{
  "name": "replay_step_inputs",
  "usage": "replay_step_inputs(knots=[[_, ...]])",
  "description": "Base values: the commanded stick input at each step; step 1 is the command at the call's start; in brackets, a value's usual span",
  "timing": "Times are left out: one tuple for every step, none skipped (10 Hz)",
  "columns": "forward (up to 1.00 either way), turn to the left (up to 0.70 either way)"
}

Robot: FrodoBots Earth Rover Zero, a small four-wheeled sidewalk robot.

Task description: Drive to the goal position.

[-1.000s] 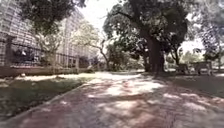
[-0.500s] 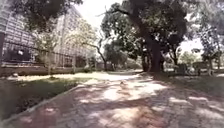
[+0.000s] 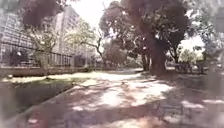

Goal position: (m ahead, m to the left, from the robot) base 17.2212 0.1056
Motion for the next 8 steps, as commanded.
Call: replay_step_inputs(knots=[[0.70, 0.00], [0.70, 0.00], [0.70, 0.00], [0.70, 0.00], [0.70, 0.00], [0.70, -0.12], [0.70, -0.30], [0.70, -0.35]])
